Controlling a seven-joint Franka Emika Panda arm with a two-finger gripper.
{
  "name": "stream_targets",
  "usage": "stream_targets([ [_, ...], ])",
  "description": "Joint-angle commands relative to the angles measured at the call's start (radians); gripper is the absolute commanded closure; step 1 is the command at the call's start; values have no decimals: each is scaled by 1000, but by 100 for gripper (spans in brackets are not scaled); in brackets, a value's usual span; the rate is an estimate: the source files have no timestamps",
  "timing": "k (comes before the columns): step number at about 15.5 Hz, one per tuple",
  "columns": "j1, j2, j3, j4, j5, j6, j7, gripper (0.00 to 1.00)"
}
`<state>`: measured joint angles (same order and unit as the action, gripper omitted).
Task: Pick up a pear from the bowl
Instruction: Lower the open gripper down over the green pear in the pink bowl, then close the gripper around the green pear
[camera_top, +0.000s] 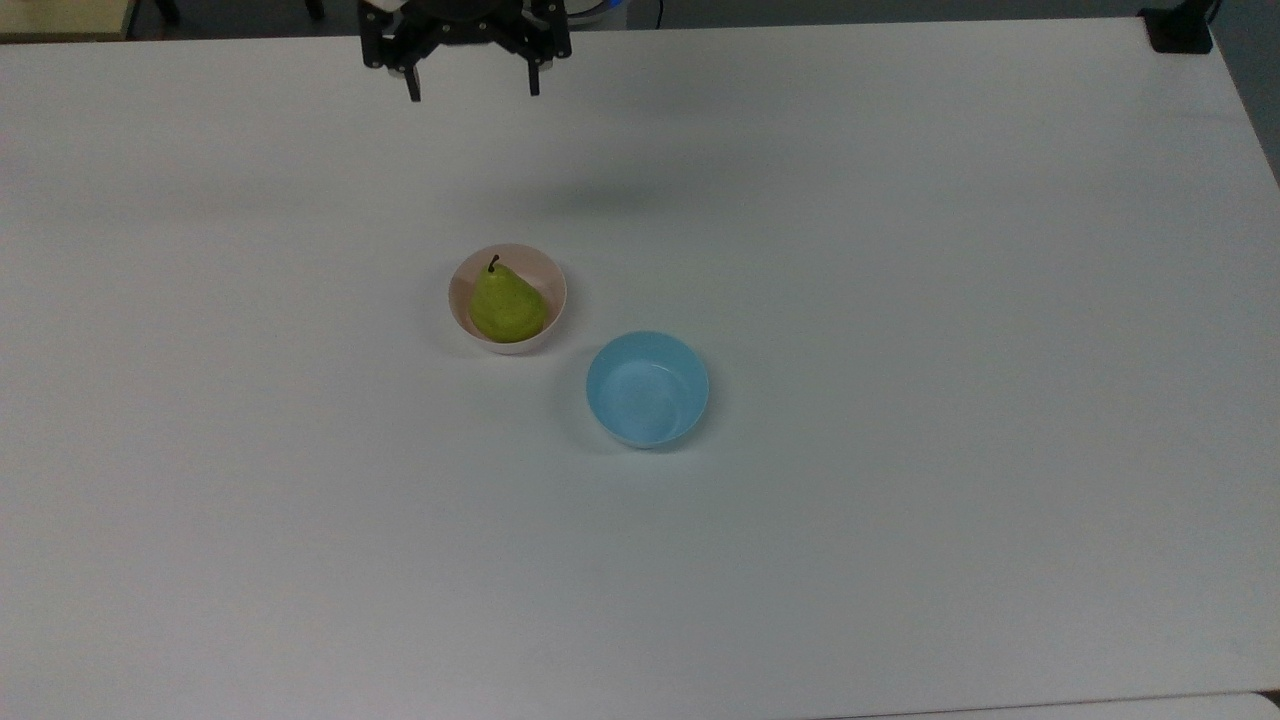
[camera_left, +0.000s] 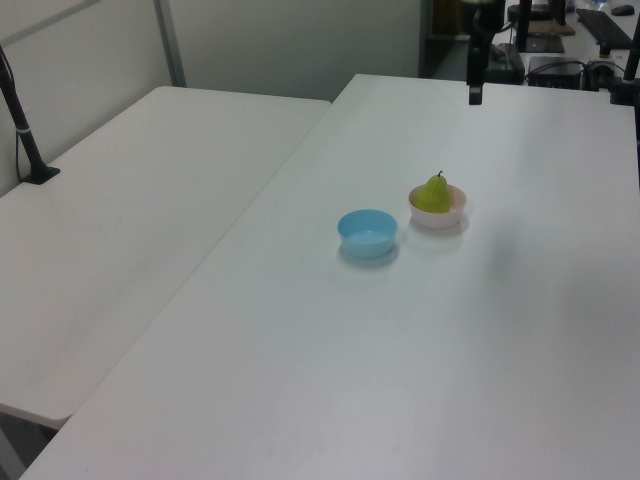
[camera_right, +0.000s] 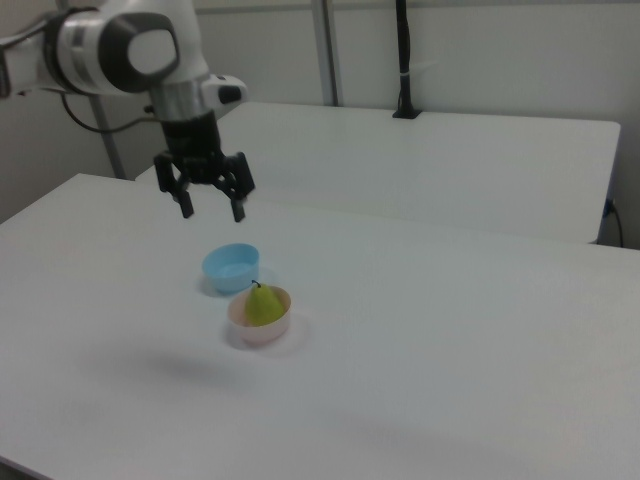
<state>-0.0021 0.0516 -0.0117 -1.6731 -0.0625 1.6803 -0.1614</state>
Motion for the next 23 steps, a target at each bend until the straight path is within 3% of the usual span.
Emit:
stream_targets([
  [1,-19,53,-7,-52,15,107,-78,0],
  [5,-19,128,-7,-94,12,219,-75,0],
  [9,-16,201,-7,-102,4,297,-61,11],
  [19,14,297,-4,-132,-20,423,-7,13],
  [21,21,298,-4,-145,-22,446,-6,19],
  [23,21,297,-4,-149,-31,446,-6,37],
])
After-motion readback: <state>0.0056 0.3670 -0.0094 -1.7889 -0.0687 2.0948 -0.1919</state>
